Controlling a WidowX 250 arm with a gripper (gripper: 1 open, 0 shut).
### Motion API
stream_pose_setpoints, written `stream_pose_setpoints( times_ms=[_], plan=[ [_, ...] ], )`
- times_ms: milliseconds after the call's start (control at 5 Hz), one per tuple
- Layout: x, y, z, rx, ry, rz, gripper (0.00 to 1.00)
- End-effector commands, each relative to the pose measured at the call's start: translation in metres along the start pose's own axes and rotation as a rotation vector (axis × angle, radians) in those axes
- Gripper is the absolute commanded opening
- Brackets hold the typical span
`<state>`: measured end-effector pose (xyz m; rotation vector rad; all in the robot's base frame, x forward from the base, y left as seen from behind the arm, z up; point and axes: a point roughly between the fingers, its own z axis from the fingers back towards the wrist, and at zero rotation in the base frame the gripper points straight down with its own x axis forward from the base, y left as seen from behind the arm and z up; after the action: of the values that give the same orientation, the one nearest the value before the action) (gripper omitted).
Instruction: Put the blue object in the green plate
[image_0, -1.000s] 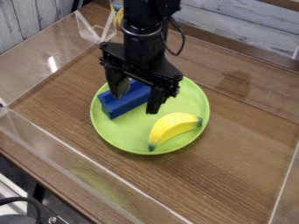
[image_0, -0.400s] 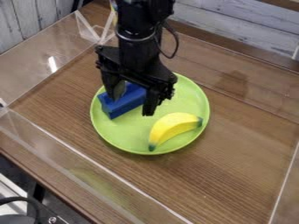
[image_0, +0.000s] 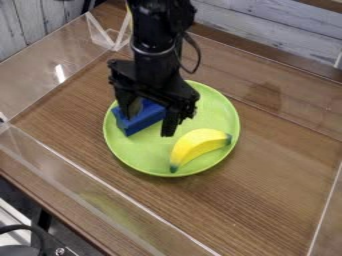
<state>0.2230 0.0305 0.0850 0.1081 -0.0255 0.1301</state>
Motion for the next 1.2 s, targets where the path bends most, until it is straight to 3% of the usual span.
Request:
stream_pose_setpoints(
  times_ms=[0,600,800,1000],
  plan=[
    [0.004,0.004,-0.003,0.007,-0.018,0.016,1.0],
    [0.01,0.005,-0.019,0.016,-0.023,0.03,1.0],
    [0.012,0.005,-0.021,0.02,-0.025,0.031,0.0],
    [0.013,0.006,-0.018,0.026,-0.027,0.029,0.0]
  ],
)
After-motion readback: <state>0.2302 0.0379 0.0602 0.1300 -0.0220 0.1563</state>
